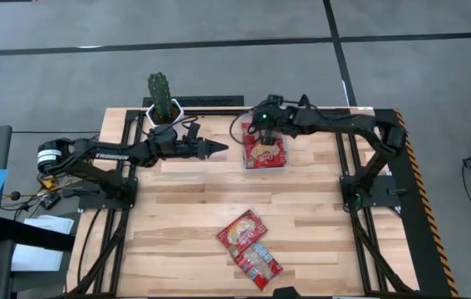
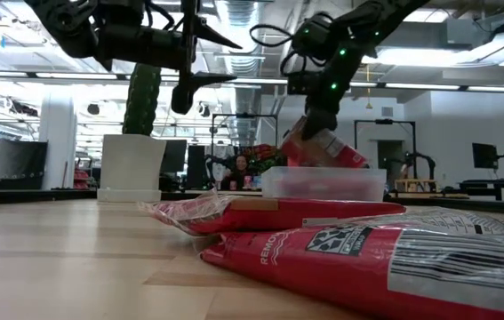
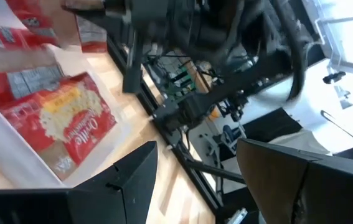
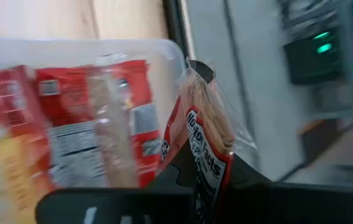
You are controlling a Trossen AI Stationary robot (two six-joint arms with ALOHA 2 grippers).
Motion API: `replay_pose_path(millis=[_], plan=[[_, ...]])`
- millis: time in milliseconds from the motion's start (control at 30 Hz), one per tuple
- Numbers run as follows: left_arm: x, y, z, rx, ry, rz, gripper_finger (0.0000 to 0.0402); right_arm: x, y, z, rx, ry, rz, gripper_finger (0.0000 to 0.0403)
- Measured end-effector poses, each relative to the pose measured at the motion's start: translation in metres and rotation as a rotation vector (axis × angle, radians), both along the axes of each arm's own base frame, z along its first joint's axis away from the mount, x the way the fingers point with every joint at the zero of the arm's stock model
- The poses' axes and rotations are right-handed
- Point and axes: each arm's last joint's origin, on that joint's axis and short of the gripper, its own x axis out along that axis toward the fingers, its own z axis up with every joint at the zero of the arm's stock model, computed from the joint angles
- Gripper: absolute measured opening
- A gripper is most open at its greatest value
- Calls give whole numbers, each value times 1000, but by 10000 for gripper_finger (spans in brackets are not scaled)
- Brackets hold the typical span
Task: Sort popcorn bags into baskets
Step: Put the popcorn bag into the transparent bin
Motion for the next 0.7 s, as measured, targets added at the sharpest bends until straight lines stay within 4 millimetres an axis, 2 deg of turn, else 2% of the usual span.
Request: replay_pose_path(millis=[200,500,700], plan=[[-2,5,0,-5,-5,14,208,15,5,-10,-145,88,21,29],[-1,4,-4,30,47,-4,208,33,6,-53,-122,174,38,36],[-1,4,-4,66,53,-19,212,37,10,-60,-84,169,77,83]])
